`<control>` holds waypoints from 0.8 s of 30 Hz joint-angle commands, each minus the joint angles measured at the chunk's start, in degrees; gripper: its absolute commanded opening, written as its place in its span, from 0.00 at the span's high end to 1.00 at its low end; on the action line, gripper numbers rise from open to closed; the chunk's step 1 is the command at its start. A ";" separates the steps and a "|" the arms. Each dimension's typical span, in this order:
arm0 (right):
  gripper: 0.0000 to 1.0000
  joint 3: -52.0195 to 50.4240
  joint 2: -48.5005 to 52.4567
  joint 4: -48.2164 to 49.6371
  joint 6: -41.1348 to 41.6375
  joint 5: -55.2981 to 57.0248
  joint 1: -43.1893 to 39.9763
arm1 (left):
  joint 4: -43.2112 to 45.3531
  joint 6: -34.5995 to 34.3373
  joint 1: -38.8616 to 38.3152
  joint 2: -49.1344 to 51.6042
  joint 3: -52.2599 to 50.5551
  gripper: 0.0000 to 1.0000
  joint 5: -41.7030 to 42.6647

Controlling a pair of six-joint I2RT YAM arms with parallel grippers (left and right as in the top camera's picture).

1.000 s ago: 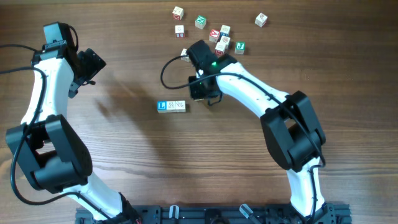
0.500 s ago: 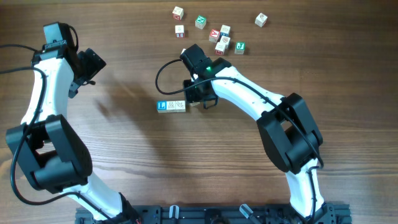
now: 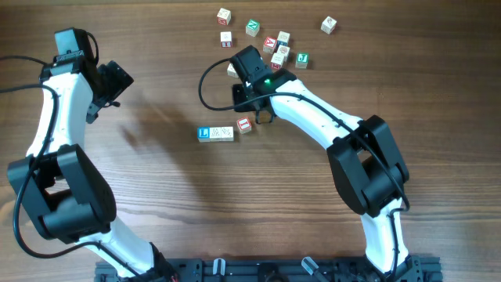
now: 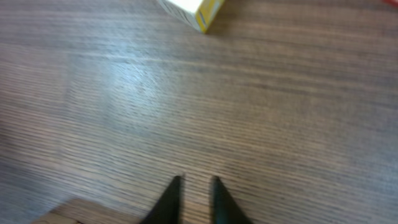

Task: Form a horizontal line
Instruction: 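Carry the I block and lower it right of the row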

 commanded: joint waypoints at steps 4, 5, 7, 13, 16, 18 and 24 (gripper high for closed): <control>0.96 1.31 -1.92 -0.33 -6.64 -5.33 -0.26 | 0.15 -0.13 -0.04 -0.63 0.46 0.00 0.07; 0.96 1.27 -1.92 -0.50 -6.82 -5.33 -0.26 | 0.15 -0.13 -0.04 -0.63 0.46 0.00 0.07; 0.96 1.27 -1.77 -0.31 -6.80 -5.27 -0.28 | 0.15 -0.13 -0.04 -0.63 0.46 0.00 0.07; 0.96 1.27 -1.27 1.33 -2.25 1.90 -0.57 | 0.15 -0.13 -0.04 -0.63 0.46 0.00 0.07; 0.96 1.27 -1.27 0.72 0.17 2.03 -0.92 | 0.15 -0.13 -0.02 -0.63 0.46 0.00 0.07; 0.96 1.27 -1.27 -0.81 0.17 2.03 -0.92 | 0.15 -0.13 -0.04 -0.63 0.46 0.00 0.07; 0.96 -0.46 -1.18 1.40 0.24 3.54 -1.14 | 0.15 -0.13 -0.04 -0.63 0.46 0.00 0.07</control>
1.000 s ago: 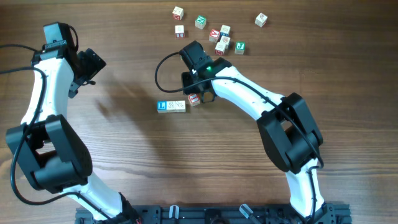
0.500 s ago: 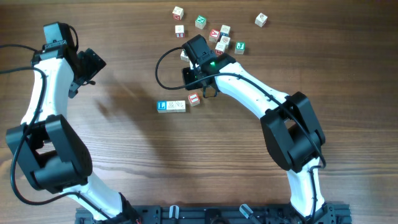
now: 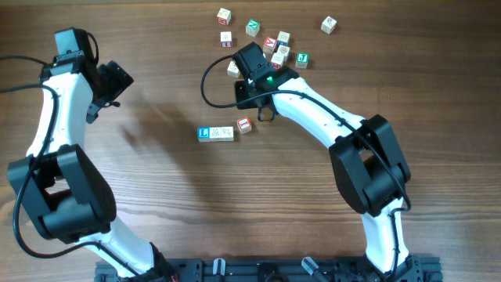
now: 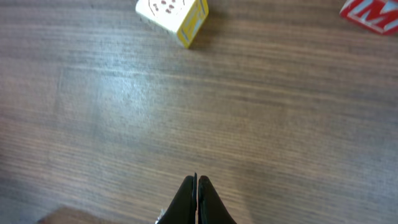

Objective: Form a horizontal line

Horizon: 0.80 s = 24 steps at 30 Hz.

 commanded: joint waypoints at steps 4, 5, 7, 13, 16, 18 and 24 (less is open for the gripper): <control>0.96 -0.81 -1.05 0.37 0.98 -0.55 -0.55 | 0.13 -0.13 -0.04 -0.63 0.46 0.00 0.07; 0.96 -0.81 -1.05 -0.70 1.01 -1.05 -0.55 | 0.13 -0.13 -0.04 -0.63 0.46 0.00 0.07; 0.96 -0.83 -1.05 -3.23 1.09 -1.05 -0.55 | 0.13 -0.13 -0.04 -0.63 0.46 0.00 0.07; 0.96 -0.85 -1.05 -4.42 1.33 -1.05 -0.55 | 0.13 -0.13 -0.04 -0.63 0.46 0.00 0.07; 0.96 -0.85 -1.05 -5.57 2.56 -2.93 -0.55 | 0.13 -0.13 -0.04 -0.63 0.46 0.00 0.07; 0.96 -0.85 -1.05 -5.44 2.58 -6.27 -0.55 | 0.13 -0.13 -0.04 -0.63 0.46 0.00 0.07; 0.96 -0.85 -1.05 -3.43 5.53 -6.21 -0.55 | 0.13 -0.13 -0.04 -0.63 0.46 0.00 0.07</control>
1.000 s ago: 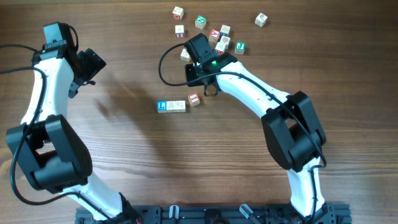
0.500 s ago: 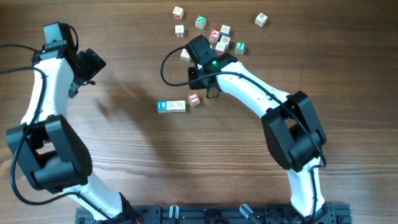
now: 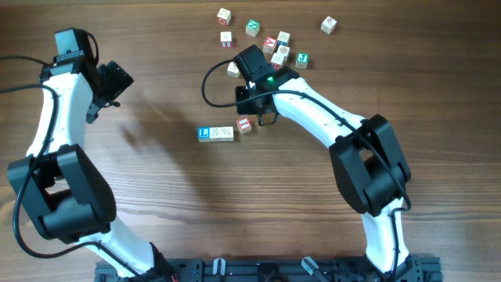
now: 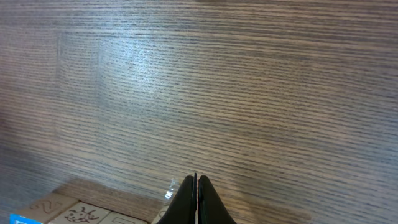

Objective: Form a horizontal line

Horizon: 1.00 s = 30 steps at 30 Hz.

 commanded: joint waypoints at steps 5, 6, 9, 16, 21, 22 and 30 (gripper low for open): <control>0.96 -0.48 -1.05 -1.49 2.69 -1.16 -0.35 | 0.13 -0.13 -0.04 -0.63 0.46 0.00 0.07; 0.96 -0.50 -1.05 -0.94 2.67 -1.16 -0.35 | 0.13 -0.13 -0.04 -0.63 0.46 0.00 0.07; 0.96 -0.50 -1.05 1.25 2.73 -1.16 -0.35 | 0.13 -0.13 -0.04 -0.63 0.46 0.00 0.07; 0.94 -0.50 -1.05 4.20 2.69 -1.16 -0.35 | 0.13 -0.13 -0.04 -0.63 0.46 0.00 0.07; 0.94 -1.42 -1.05 3.28 2.69 -1.99 -0.35 | 0.13 -0.13 -0.04 -0.63 0.46 0.00 0.07; 0.94 -1.75 -0.87 4.26 2.69 -2.01 -0.33 | 0.13 -0.13 -0.04 -0.63 0.46 0.00 0.07; 0.95 -1.95 -0.83 2.84 2.69 -4.79 -0.33 | 0.13 -0.13 -0.04 -0.63 0.46 0.00 0.07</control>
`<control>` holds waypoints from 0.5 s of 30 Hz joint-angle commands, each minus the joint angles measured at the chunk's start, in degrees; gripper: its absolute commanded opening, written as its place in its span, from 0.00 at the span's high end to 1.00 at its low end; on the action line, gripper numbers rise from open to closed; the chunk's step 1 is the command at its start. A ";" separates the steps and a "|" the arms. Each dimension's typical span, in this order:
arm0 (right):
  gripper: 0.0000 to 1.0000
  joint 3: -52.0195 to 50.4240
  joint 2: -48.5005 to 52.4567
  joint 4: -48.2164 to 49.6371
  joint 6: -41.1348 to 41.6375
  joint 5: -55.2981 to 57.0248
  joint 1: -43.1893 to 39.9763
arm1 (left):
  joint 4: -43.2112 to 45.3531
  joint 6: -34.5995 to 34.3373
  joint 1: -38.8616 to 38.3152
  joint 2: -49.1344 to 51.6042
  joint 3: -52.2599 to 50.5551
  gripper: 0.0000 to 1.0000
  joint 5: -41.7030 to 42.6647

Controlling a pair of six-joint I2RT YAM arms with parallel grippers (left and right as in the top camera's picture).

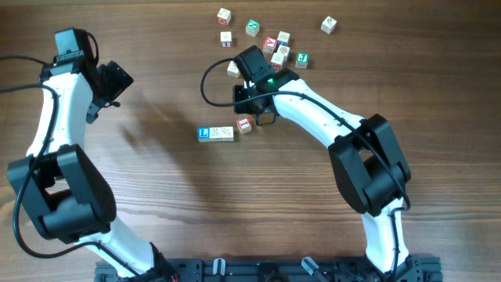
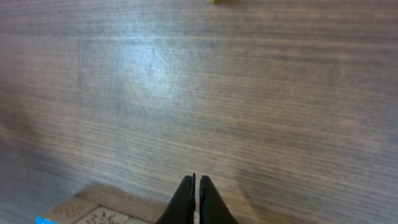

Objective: Form a horizontal line

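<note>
A short row of blocks (image 1: 216, 134) lies flat mid-table, with a blue L block (image 1: 203, 134) at its left end and two pale blocks beside it. A red-and-white block (image 1: 244, 124) lies tilted just off the row's right end, a little above its line. My right gripper (image 1: 252, 116) is shut on nothing, low over the wood beside the red block. In the right wrist view the shut gripper (image 2: 196, 182) points at bare wood, and the row's pale blocks (image 2: 87, 214) show at the bottom left. My left gripper (image 1: 116, 81) hangs far left, its fingers unclear.
Several loose letter blocks lie scattered at the back, among them a green one (image 1: 252, 28), a red one (image 1: 270, 43), another green one (image 1: 301, 59) and a lone pale one (image 1: 329, 25). A yellow-sided block (image 1: 232, 69) sits just behind my right wrist.
My right gripper, still shut, has shifted slightly away from the row. In the wrist view the row's blocks sit lower and a yellow edge shows at the top. No block has moved.
My right gripper was first slightly open, low beside the red block. Then it was shut and farther back, with the yellow block in view. Then it was by the row's right end, where it still is. The row, the red block and the left arm stayed put.
</note>
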 commanded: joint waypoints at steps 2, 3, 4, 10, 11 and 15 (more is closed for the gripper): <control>0.95 -0.92 -0.83 -0.52 0.87 -1.95 -0.33 | 0.13 -0.13 -0.04 -0.63 0.46 0.00 0.07; 0.95 -0.94 -0.83 -0.96 2.01 -1.92 -0.33 | 0.13 -0.13 -0.04 -0.63 0.46 0.00 0.07; 0.95 -0.94 -0.83 -1.68 2.34 -1.95 -0.28 | 0.13 -0.13 -0.04 -0.63 0.46 0.00 0.07; 0.95 -0.94 -0.83 -4.85 5.38 -6.32 -0.28 | 0.13 -0.13 -0.04 -0.63 0.46 0.00 0.07; 0.96 -0.94 -0.83 -4.98 5.38 -6.73 -0.28 | 0.13 -0.13 -0.04 -0.63 0.46 0.00 0.07; 0.95 -0.94 -0.83 -8.04 5.40 -6.69 -0.28 | 0.13 -0.13 -0.04 -0.63 0.46 0.00 0.07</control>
